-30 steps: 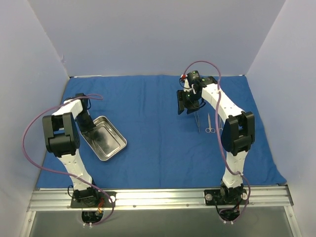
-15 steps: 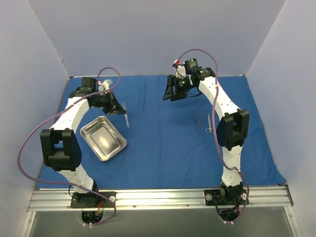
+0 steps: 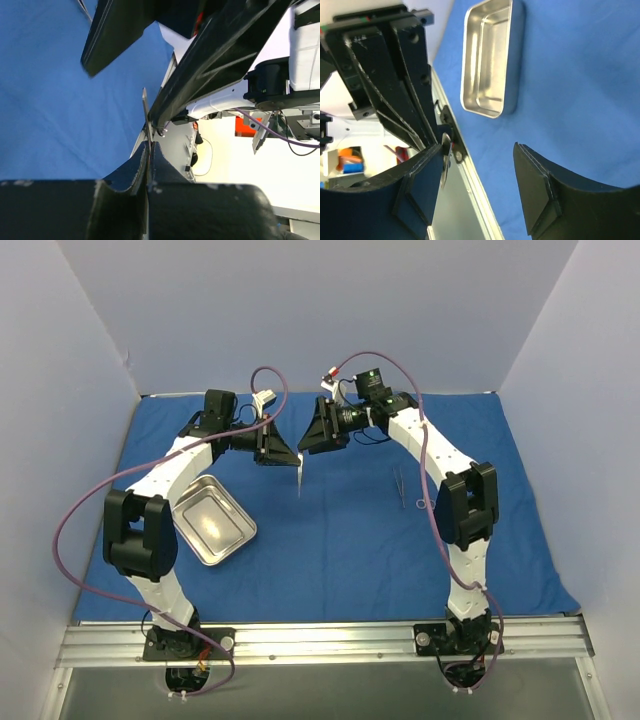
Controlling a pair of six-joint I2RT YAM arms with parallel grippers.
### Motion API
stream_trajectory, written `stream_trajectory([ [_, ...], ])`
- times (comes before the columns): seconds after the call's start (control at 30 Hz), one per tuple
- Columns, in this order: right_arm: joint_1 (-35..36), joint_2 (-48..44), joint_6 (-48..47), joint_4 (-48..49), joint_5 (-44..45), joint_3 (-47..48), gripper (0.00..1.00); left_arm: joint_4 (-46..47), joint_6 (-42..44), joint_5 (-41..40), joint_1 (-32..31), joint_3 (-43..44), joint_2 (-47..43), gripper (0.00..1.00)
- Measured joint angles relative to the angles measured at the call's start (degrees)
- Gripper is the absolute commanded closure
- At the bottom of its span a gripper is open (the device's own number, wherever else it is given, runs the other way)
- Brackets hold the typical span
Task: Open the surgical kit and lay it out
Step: Place the medical item in the surgical kit.
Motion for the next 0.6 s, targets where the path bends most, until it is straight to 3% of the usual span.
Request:
stream_trajectory([
  [0.2, 0.4, -5.2, 7.3, 10.3, -1.6, -10.0, 0.48, 3.5, -3.2, 1.6, -0.7, 0.0, 0.1, 0.98],
  [0.3, 0.6, -5.9, 9.3, 13.2, -2.1, -11.0, 0.58, 5.4, -4.4, 2.2, -1.3, 0.0, 0.1, 0.98],
  [0.4, 1.1, -5.9, 10.6, 15.0, -3.0, -11.1, 0.72, 6.8, -5.5, 2.6, -1.7, 0.0, 0.2, 0.98],
  [0.47, 1.4, -5.9, 11.1, 16.1, -3.8, -11.1, 0.96, 7.4, -6.3, 2.6, -1.8, -0.1, 0.2, 0.97],
  [0.53, 1.4, -6.0, 12.3, 17.3, -4.8, -11.3, 1.0, 8.1, -6.6, 2.4, -1.8, -0.3, 0.4, 0.81],
  [0.57, 1.4, -6.1, 12.7, 17.5, -4.8, -11.3, 1.0, 8.3, -6.7, 2.4, -1.8, -0.5, 0.5, 0.68],
  [0.6, 1.4, -6.3, 12.9, 17.6, -4.8, -11.5, 1.0, 8.4, -6.8, 2.3, -1.8, -0.6, 0.5, 0.49],
])
